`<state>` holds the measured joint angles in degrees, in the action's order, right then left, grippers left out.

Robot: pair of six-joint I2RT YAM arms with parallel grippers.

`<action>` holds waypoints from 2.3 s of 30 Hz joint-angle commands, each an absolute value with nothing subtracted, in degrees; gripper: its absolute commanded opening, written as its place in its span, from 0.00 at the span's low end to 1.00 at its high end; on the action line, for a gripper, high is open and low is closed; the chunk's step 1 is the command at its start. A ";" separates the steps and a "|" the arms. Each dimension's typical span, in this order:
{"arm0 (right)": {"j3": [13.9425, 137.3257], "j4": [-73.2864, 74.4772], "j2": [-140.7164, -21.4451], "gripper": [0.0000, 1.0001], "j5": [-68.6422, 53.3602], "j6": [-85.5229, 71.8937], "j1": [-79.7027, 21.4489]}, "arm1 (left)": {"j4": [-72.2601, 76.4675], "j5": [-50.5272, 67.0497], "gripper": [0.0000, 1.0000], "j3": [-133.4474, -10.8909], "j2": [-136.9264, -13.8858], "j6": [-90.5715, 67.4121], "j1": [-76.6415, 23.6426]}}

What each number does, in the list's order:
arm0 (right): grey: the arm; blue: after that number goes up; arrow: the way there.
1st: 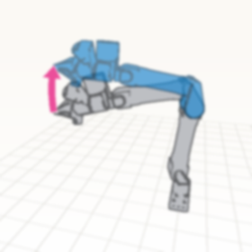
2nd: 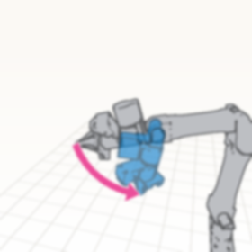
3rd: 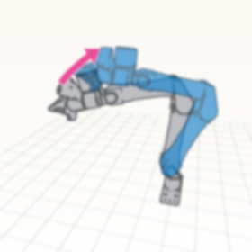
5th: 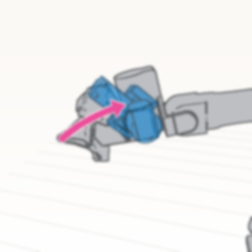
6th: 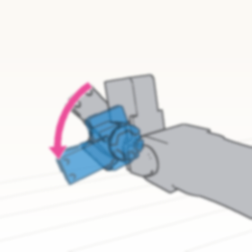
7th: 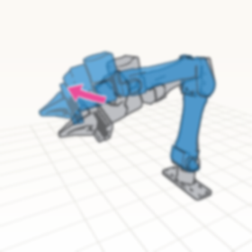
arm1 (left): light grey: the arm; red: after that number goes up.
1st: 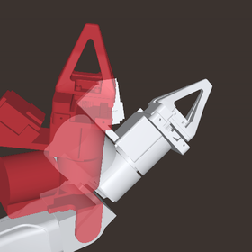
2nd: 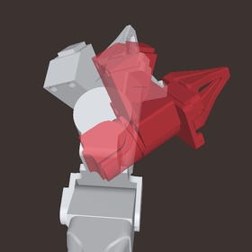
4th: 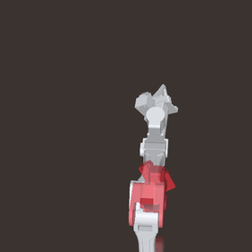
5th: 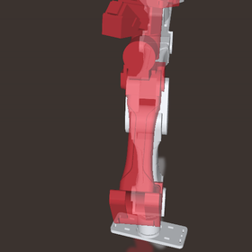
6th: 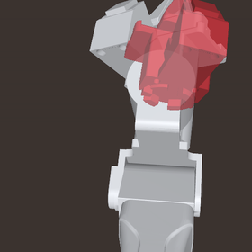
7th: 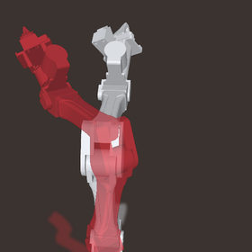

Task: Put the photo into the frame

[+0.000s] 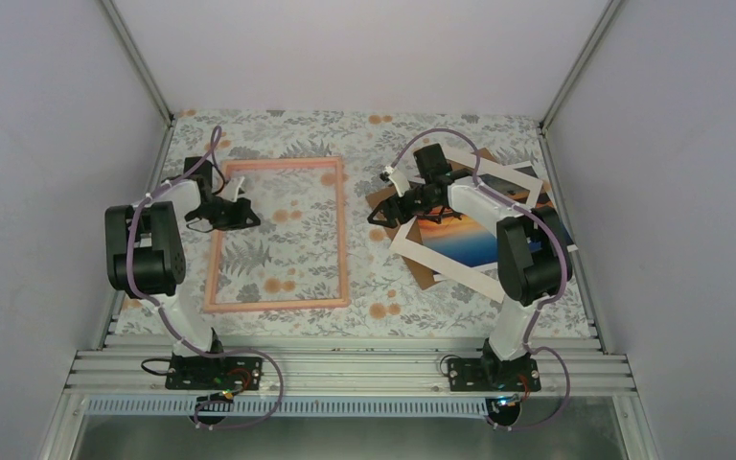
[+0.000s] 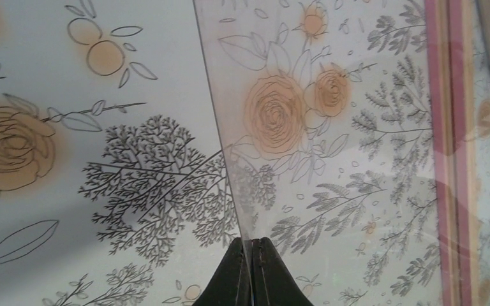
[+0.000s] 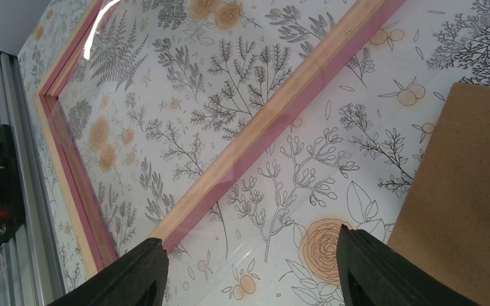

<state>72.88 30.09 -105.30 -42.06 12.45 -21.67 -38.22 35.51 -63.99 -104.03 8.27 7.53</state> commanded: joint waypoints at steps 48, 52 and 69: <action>71.79 29.79 -103.52 0.67 -41.60 13.54 -20.92 | -43.20 22.56 0.02 -66.52 -101.35 11.72 11.11; 71.76 29.72 -103.56 0.67 -41.61 13.54 -20.83 | -43.51 22.35 0.02 -66.57 -101.21 11.60 11.50; 71.85 29.68 -103.57 0.67 -41.83 13.47 -20.66 | -44.51 21.25 0.02 -66.87 -101.07 12.76 12.90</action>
<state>72.27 30.06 -105.27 -41.30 12.43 -21.23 -43.00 22.90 -65.91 -102.98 11.60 12.27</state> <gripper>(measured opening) 0.670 0.027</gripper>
